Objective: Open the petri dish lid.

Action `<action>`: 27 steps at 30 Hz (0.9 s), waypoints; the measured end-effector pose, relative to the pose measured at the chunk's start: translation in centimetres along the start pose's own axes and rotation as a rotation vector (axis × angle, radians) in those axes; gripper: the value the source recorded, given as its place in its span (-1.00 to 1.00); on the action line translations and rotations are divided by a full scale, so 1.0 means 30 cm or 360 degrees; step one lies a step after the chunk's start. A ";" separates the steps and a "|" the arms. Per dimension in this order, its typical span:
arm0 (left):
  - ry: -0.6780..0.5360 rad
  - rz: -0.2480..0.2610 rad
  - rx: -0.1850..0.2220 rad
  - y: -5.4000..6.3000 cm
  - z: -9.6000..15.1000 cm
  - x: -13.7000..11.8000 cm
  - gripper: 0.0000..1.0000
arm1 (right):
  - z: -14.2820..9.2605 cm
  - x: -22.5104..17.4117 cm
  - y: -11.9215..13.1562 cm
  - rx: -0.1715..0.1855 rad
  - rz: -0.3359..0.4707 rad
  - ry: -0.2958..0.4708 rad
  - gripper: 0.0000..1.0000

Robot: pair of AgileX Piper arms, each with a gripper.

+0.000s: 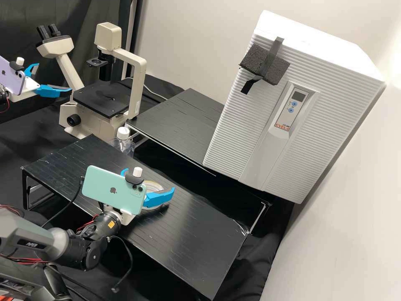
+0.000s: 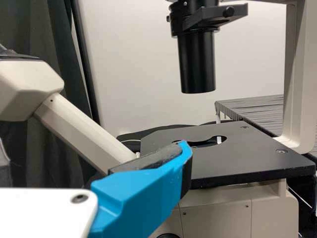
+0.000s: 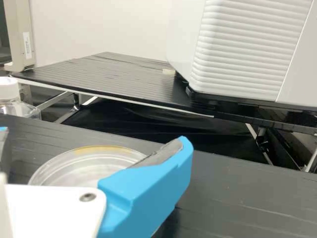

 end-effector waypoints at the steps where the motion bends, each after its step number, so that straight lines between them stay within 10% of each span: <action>1: 0.0000 0.0000 0.0000 0.000 0.000 0.000 1.00 | 0.001 0.001 -0.001 0.0002 -0.0002 -0.0001 -1.00; 18: 0.0000 0.0000 0.0000 0.000 0.000 0.000 1.00 | 0.005 0.012 0.002 0.0055 0.0042 0.0007 -1.00; 19: 0.0000 0.0000 0.0000 0.000 0.000 0.000 1.00 | 0.003 0.013 0.001 0.0055 0.0043 0.0010 1.00; 27: 0.0000 0.0000 0.0000 0.000 0.000 0.000 1.00 | -0.026 0.014 -0.002 -0.0016 0.0076 0.0045 1.00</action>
